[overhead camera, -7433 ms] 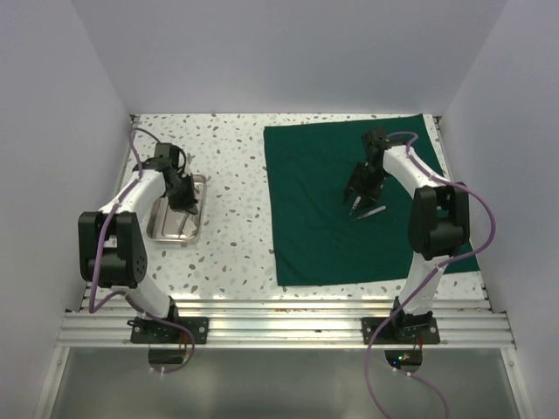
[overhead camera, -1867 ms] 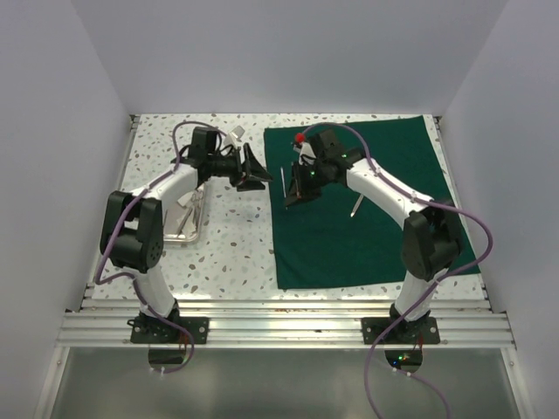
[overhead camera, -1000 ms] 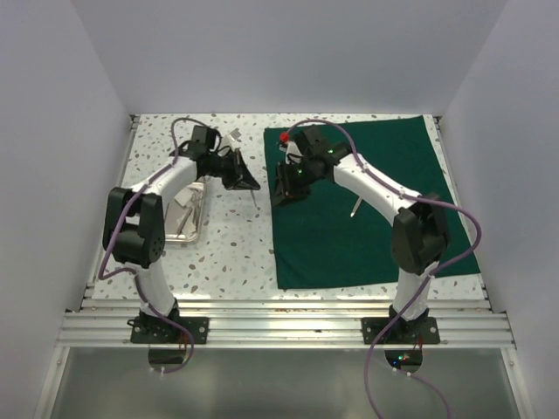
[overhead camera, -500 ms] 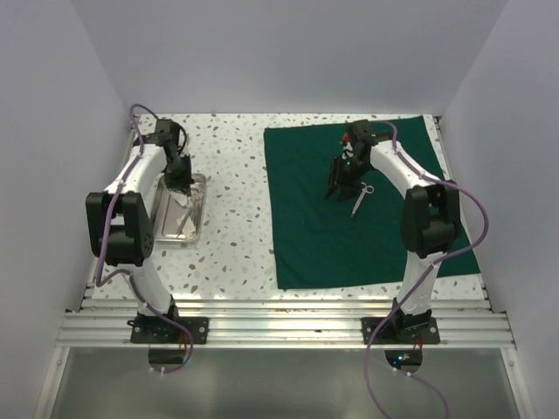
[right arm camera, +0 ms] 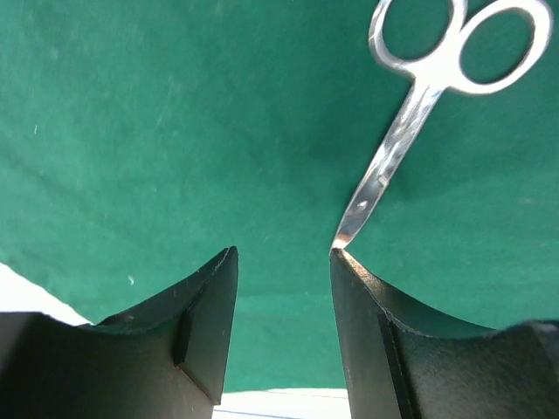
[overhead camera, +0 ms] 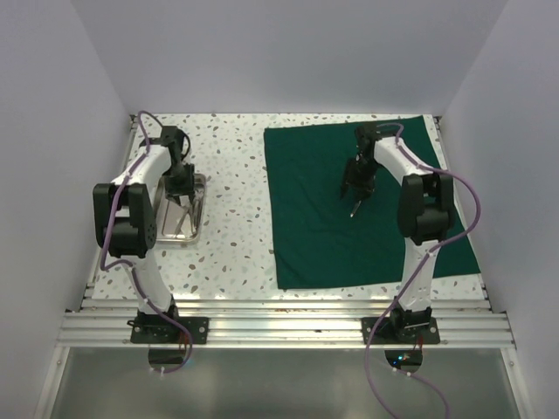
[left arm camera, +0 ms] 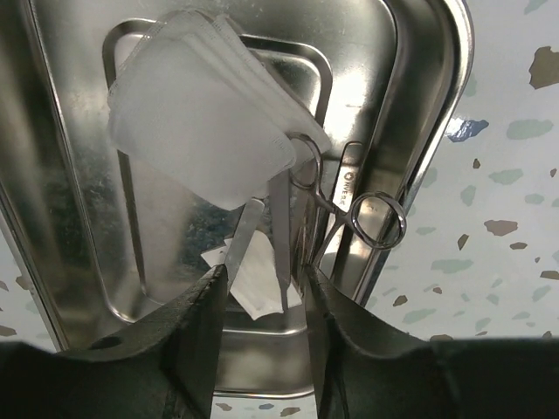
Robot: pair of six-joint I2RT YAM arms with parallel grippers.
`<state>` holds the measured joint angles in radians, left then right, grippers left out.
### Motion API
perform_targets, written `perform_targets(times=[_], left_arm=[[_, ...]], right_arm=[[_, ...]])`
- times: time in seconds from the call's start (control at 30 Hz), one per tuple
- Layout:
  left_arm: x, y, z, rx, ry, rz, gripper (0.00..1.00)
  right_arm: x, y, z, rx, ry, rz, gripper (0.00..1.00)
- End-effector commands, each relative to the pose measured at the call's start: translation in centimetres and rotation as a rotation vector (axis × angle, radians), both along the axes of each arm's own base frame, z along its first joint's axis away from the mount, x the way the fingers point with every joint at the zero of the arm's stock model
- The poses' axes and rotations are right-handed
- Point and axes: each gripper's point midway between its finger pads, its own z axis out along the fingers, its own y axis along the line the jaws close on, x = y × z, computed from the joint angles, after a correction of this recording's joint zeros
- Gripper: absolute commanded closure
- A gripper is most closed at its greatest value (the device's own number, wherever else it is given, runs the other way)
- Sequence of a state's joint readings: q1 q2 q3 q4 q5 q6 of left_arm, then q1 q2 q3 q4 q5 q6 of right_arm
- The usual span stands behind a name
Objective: Prepare the surgical pack
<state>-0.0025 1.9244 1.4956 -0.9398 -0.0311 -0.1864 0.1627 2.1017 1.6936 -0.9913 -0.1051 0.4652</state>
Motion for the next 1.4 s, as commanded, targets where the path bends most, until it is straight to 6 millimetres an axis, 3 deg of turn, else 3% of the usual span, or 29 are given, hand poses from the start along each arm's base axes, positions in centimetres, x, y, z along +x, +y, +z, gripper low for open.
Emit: perform_targets(times=[0.0, 0.17, 0.37, 0.67, 0.8, 1.03, 1.2, 1.37], left_arm=[[0.4, -0.1, 1.8, -0.003, -0.052, -0.010, 0.54], [0.7, -1.6, 3.8, -0.081, -0.121, -0.018, 0.52], [1.4, -4.0, 6.1, -0.201, -0.206, -0.033, 0.51], [1.5, -5.4, 6.0, -0.276, -0.207, -0.055, 0.51], [1.4, -5.4, 6.1, -0.275, -0.207, -0.058, 0.51], [1.5, -5.7, 6.4, -0.292, -0.211, -0.065, 0.51], [2.0, -6.4, 7.7, -0.335, -0.247, -0.062, 0.51], [2.2, -10.2, 9.4, -0.572, -0.294, -0.096, 0.46]], right_arm=[[1.3, -1.6, 0.1, -0.082, -0.012, -0.054, 0.49], [1.7, -3.3, -0.6, -0.159, -0.005, -0.097, 0.50], [2.5, -3.8, -1.8, -0.191, -0.006, -0.105, 0.51], [3.2, -4.1, -3.6, -0.215, 0.014, -0.112, 0.56], [3.0, -4.4, -3.6, -0.232, 0.017, -0.119, 0.67], [3.3, -4.6, -2.1, -0.235, -0.007, -0.131, 0.88], [4.1, -4.5, 0.2, -0.226, -0.054, -0.123, 1.00], [4.9, -3.5, 3.1, -0.157, -0.130, -0.086, 1.00]])
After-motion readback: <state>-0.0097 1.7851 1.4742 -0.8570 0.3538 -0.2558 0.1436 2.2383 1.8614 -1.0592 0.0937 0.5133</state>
